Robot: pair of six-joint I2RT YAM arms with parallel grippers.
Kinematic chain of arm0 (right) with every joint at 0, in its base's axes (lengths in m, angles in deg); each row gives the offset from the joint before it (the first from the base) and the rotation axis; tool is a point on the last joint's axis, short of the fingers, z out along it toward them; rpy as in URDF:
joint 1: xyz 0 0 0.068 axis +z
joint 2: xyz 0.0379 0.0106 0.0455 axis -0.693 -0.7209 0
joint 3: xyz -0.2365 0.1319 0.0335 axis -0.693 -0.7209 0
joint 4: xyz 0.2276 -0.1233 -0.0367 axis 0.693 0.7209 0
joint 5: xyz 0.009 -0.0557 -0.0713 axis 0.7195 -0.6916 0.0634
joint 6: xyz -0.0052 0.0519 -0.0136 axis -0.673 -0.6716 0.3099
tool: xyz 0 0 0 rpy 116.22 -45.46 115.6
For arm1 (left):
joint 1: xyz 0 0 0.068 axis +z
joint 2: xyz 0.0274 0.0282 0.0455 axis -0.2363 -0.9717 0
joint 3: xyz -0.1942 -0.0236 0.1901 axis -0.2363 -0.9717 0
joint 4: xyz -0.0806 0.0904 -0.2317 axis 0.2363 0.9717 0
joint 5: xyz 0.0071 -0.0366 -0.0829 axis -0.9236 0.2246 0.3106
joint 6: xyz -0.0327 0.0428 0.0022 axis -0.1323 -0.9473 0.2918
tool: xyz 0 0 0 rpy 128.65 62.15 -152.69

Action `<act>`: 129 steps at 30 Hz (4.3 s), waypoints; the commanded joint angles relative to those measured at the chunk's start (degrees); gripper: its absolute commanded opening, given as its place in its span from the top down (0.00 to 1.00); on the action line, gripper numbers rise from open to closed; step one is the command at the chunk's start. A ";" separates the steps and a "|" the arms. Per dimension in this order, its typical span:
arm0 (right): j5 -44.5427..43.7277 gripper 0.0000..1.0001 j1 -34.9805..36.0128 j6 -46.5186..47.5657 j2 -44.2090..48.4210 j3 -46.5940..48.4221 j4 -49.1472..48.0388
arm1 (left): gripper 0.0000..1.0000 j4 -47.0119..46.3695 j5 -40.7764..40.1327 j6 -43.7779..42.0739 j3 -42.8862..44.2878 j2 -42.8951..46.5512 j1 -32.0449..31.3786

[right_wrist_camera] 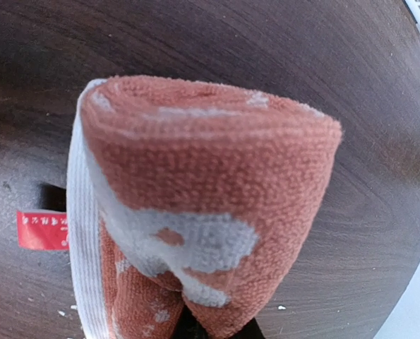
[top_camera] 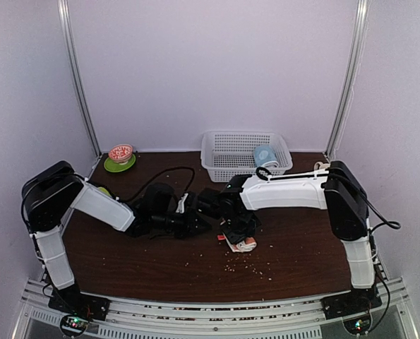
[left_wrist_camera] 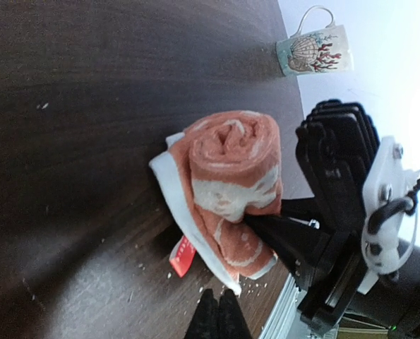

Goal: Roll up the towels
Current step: Roll the towel at the center of the board.

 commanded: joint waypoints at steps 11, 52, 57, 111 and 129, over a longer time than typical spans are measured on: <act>2.29 1.00 0.19 -2.10 2.74 -7.17 -6.51 | 1.00 -14.18 5.91 7.70 10.31 -14.07 -0.91; 18.87 0.49 -2.12 7.05 13.20 -15.65 -25.19 | 1.00 -12.17 5.71 11.65 15.32 -23.28 -1.97; 19.74 0.46 -2.77 5.81 12.17 -16.05 -26.53 | 1.00 -12.98 5.64 11.46 11.96 -20.69 -1.91; 26.50 0.08 -4.90 2.75 10.96 -19.04 -32.32 | 1.00 -19.18 5.91 10.15 5.03 -11.27 1.06; 27.26 0.07 -4.91 3.84 9.21 -17.39 -32.03 | 1.00 -18.83 11.53 8.95 12.03 -16.01 -0.08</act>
